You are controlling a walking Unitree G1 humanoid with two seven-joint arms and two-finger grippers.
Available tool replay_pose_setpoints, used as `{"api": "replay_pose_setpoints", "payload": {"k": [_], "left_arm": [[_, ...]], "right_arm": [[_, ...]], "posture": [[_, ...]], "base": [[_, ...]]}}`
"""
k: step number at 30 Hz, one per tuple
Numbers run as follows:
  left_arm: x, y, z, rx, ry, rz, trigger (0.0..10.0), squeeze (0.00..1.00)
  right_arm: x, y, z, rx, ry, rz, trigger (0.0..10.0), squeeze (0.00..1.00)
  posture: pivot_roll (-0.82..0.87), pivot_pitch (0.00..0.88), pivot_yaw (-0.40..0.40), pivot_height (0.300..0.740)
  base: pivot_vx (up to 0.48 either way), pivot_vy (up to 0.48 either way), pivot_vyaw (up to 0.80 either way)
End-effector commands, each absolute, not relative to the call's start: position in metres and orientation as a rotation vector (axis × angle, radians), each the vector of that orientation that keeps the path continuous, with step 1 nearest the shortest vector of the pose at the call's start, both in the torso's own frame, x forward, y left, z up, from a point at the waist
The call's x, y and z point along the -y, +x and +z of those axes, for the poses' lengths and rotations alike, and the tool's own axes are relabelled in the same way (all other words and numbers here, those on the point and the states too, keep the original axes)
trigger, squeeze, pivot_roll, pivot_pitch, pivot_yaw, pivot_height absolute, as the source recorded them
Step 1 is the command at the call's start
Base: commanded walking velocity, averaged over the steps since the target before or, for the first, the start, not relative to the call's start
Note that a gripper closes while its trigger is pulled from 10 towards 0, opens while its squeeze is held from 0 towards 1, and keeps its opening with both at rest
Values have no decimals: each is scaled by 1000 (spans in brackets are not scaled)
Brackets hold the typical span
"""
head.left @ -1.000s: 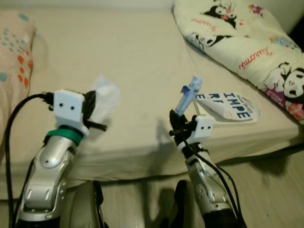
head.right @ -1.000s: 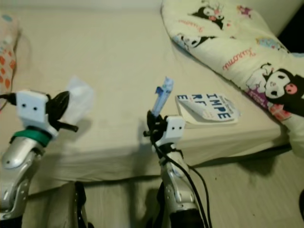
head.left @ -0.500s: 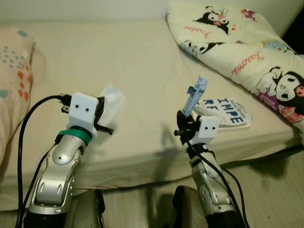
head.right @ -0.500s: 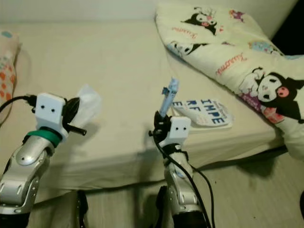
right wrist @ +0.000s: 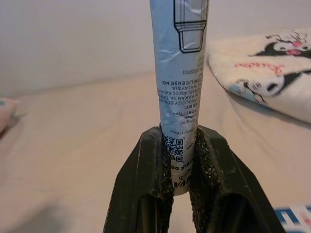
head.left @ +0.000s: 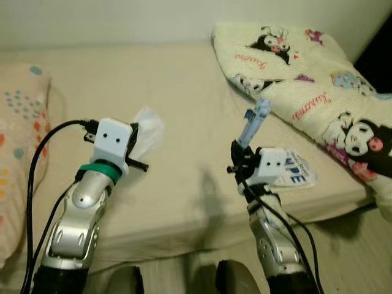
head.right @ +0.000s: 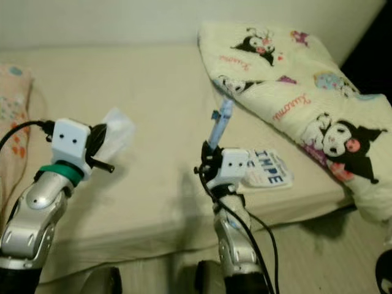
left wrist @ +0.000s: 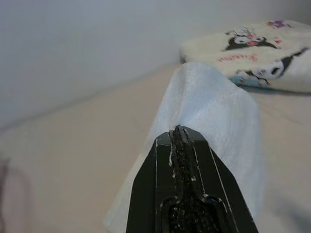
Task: Clean up the room
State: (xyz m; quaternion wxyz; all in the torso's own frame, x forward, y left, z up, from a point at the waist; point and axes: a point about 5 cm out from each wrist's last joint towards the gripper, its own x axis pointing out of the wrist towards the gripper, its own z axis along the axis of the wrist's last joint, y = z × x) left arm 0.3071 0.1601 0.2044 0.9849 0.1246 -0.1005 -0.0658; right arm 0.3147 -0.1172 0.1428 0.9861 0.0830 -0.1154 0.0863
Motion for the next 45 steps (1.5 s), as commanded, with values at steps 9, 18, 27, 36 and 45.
{"api": "replay_pose_setpoints", "payload": {"k": [9,18,27,36,45], "left_arm": [[-162,307,198,181,271,-129,10000,0],[-163,305,189,167,276,-124,10000,0],[-172,290,125,6,326,-39,10000,0],[-171,249,21,-407,265,-102,10000,0],[-162,231,-20,-548,288,-150,10000,0]], "right_arm": [[118,313,138,212,162,160,10000,0],[117,313,135,201,161,159,10000,0],[121,299,70,-16,92,168,10000,0],[135,247,-23,-450,54,218,10000,0],[145,227,-48,-596,-27,194,10000,0]], "posture": [[93,39,17,699],[96,41,15,733],[100,31,12,740],[112,9,-3,740],[110,0,-17,740]], "base": [[0,0,0],[0,0,0],[0,0,0],[0,0,0],[0,0,0]]}}
